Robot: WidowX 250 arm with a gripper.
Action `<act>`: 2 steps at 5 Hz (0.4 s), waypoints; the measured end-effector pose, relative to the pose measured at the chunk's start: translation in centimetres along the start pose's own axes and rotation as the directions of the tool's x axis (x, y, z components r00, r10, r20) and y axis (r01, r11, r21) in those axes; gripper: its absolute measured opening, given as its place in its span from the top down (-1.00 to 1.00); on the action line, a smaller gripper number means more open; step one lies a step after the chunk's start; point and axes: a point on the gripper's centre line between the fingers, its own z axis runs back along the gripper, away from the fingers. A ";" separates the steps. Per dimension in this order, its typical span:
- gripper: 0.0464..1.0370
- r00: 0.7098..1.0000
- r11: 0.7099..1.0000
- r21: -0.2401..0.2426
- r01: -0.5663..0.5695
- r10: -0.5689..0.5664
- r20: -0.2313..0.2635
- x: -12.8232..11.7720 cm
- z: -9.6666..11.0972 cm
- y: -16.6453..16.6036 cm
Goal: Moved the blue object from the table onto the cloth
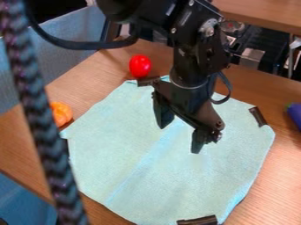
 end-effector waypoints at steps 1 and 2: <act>-0.93 1.000 1.000 -0.006 -0.009 0.009 -0.028 -0.4 -0.6 -0.2; -0.93 0.998 0.996 -0.062 -0.058 0.056 -0.022 -0.1 -0.3 -1.8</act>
